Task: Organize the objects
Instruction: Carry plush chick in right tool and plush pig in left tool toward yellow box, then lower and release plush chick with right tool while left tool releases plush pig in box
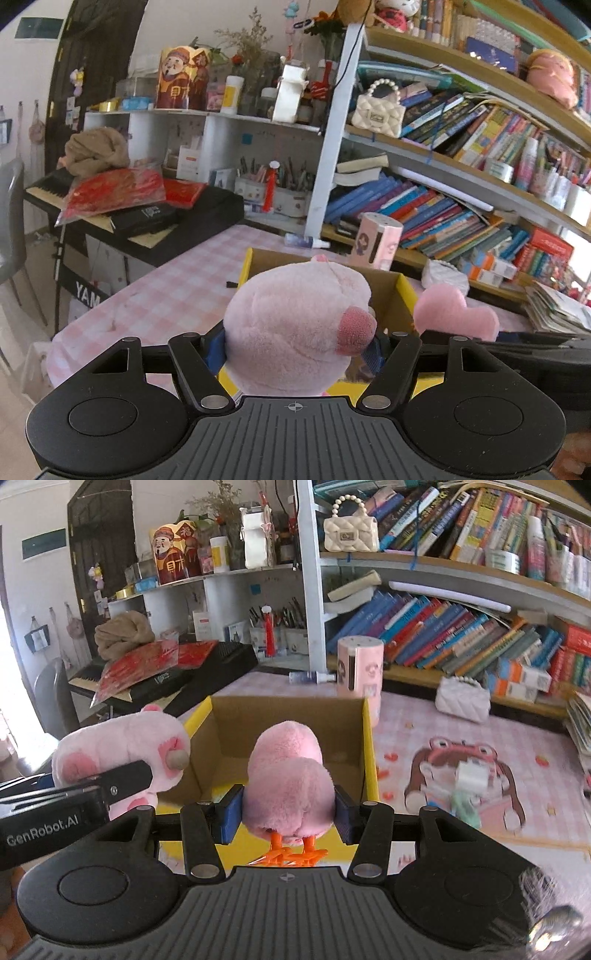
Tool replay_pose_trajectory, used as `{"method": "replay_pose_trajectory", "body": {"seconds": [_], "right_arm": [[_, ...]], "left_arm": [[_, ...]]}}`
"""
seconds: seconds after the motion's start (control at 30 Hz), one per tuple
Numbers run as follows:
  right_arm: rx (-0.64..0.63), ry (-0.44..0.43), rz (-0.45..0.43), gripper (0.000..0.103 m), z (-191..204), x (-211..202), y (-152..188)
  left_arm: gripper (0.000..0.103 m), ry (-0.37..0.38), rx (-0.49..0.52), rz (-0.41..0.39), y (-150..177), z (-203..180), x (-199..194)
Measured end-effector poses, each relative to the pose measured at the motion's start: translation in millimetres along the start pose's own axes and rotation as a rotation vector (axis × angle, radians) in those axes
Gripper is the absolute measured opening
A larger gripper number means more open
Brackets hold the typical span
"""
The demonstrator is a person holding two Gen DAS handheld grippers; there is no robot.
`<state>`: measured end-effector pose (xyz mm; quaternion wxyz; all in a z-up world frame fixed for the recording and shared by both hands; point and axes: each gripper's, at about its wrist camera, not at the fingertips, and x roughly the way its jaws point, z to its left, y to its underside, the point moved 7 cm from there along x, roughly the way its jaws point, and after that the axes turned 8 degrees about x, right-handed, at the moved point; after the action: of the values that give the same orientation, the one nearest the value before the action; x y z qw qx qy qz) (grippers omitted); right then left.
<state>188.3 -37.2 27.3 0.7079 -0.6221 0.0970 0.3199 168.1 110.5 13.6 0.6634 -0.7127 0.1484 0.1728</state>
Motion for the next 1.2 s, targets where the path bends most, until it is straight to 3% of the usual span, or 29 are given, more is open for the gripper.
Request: {"method": "replay_pose_trajectory", "body": {"seconds": [0.33, 0.73, 1.2], "right_arm": [[-0.08, -0.04, 0.048, 0.047, -20.9, 66.2, -24.5], [-0.297, -0.089, 0.164, 0.047, -17.5, 136.4, -14.8], [-0.513, -0.15, 0.341, 0.048, -5.6, 167.9, 6.2]], "left_arm": [[0.069, -0.097, -0.028, 0.064, -1.9, -6.3, 55.4], [0.07, -0.202, 0.006, 0.167, 8.5, -7.2, 103.9], [0.074, -0.252, 0.075, 0.199, 5.2, -14.2, 130.2]]}}
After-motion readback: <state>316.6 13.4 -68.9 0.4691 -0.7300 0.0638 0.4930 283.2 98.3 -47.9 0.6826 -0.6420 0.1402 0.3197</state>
